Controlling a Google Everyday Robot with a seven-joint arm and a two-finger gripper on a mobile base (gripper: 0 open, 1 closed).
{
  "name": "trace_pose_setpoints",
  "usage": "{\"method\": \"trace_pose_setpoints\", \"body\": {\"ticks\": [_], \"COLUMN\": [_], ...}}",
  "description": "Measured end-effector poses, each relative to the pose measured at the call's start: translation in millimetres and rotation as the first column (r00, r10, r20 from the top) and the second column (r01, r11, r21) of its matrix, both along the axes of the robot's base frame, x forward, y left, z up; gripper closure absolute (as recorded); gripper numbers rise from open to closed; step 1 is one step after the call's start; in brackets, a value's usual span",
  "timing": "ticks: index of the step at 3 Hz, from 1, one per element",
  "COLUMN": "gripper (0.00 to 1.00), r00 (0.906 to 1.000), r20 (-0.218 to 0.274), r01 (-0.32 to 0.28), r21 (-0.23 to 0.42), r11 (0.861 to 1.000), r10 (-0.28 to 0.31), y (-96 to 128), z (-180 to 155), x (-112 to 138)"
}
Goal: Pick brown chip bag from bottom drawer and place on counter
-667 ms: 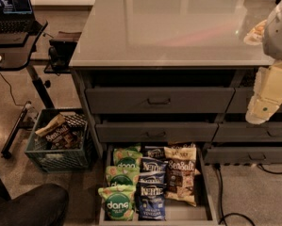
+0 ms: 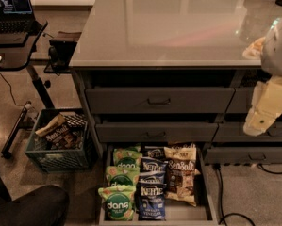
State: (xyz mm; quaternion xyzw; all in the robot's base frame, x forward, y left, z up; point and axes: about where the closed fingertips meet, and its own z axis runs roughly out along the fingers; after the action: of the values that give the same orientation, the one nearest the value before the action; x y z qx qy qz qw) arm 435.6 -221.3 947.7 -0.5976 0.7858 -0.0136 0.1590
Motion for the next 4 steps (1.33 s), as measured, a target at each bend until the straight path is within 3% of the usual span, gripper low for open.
{"method": "trace_pose_setpoints", "body": {"ticks": [4], "gripper": [0.00], "r00": [0.9983], "r20": [-0.033], "r01": [-0.048], "r21": [0.004], "r11": [0.999], "r10": [0.049], "y": [-17], "z": [-186], "x": [-12]}}
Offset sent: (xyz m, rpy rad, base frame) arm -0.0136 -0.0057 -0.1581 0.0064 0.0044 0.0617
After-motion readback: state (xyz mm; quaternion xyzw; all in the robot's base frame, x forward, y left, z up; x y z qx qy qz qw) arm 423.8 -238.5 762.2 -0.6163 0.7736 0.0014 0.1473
